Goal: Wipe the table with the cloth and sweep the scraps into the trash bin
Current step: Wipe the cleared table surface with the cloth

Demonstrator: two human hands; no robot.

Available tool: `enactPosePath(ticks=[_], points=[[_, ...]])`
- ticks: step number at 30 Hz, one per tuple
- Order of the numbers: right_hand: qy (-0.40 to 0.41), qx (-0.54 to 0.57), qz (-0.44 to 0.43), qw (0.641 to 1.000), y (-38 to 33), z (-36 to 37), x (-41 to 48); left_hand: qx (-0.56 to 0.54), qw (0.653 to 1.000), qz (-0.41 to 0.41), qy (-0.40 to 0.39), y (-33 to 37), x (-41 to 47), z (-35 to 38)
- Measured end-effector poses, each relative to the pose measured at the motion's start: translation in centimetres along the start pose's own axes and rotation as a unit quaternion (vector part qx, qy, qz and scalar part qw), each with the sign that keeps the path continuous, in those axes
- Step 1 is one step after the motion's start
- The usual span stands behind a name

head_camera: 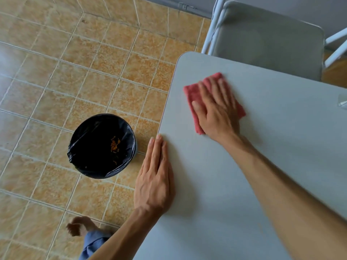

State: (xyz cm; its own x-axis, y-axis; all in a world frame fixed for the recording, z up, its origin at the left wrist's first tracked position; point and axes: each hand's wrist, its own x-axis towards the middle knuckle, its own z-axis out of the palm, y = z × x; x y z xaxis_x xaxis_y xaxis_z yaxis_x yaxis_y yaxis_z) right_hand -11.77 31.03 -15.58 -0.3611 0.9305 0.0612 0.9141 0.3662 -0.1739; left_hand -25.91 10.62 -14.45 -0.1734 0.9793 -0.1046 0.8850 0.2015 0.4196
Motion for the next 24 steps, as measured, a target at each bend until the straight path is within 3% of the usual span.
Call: enactPosePath(ticks=[2,3,7,8,9,11,13,14,15,17,19,20,22,24], points=[[0.054,-0.008,0.13,0.99,-2.2,0.7,-1.7,0.003,1.0,0.004,0.002,0.1,0.0,0.0],[0.061,0.001,0.123,0.991,-4.0,0.9,-2.6,0.003,1.0,0.004,0.009,-0.1,0.0,0.0],[-0.029,0.003,-0.146,0.989,-4.1,-0.6,-7.8,0.002,1.0,0.008,0.013,-0.1,0.0,0.1],[-0.029,-0.008,-0.161,0.986,-2.0,-0.9,-8.4,0.002,1.0,0.008,0.015,-0.1,0.0,0.1],[-0.013,-0.024,-0.13,0.991,-0.1,-1.0,-9.0,0.002,1.0,0.009,0.016,0.0,0.0,0.1],[0.049,-0.041,0.053,0.997,2.5,-1.3,-10.3,0.001,1.0,0.015,0.017,0.0,0.1,0.2],[0.098,-0.05,0.229,0.967,1.1,-0.8,-11.9,-0.001,1.0,0.017,0.025,-0.1,-0.1,0.3],[0.102,-0.044,0.242,0.964,-0.6,-0.6,-12.6,-0.003,0.999,0.018,0.029,-0.2,-0.1,0.4],[0.088,-0.029,0.193,0.977,-2.3,-0.6,-13.7,-0.007,0.999,0.018,0.033,-0.2,-0.2,0.5],[0.008,-0.005,0.002,1.0,-3.7,-1.0,-15.9,-0.012,0.999,0.019,0.04,-0.4,-0.1,0.7],[-0.04,-0.012,-0.108,0.993,-1.8,-2.1,-16.8,-0.021,0.998,0.027,0.044,-0.6,0.0,0.6],[-0.034,-0.019,-0.082,0.996,-0.7,-2.1,-17.1,-0.025,0.998,0.036,0.044,-0.7,0.1,0.6],[0.035,-0.019,0.114,0.993,-0.2,-1.8,-17.1,-0.03,0.997,0.055,0.038,-0.9,0.0,0.3],[0.101,-0.016,0.291,0.951,-3.6,-0.7,-16.2,-0.028,0.997,0.057,0.034,-1.5,-0.7,-0.2]])
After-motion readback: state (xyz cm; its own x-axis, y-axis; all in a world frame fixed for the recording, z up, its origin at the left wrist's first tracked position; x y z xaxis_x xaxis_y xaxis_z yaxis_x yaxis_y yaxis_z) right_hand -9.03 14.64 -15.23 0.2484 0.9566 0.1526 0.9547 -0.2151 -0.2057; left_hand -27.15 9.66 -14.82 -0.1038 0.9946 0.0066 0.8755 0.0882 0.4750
